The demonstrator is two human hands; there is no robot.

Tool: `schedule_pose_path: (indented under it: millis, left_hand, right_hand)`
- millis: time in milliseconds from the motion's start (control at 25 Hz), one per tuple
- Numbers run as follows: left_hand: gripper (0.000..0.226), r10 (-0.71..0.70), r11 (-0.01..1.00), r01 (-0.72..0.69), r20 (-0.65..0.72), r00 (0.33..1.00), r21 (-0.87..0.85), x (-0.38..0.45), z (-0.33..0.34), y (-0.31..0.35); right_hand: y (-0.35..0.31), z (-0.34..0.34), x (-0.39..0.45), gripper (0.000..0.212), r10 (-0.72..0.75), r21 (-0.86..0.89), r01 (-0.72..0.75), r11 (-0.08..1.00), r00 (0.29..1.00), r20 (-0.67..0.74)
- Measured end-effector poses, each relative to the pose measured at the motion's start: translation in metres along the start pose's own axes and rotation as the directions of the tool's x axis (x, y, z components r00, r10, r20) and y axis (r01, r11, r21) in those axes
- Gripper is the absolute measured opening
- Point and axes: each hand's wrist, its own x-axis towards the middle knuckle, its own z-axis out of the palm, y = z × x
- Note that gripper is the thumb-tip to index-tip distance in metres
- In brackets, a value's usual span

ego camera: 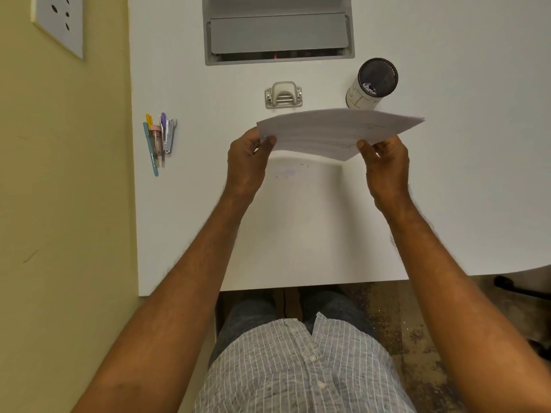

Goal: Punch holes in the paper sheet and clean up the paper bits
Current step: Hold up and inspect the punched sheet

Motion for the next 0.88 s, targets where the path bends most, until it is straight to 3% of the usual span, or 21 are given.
schedule_pose_path:
  millis: [880]
  left_hand:
    - [0.030,-0.077,0.997,0.077,0.018,0.997,-0.017,0.008,0.006,-0.014]
  right_hand:
    - [0.010,0.008,0.014,0.039,0.027,-0.077,-0.026,0.997,1.000,0.010]
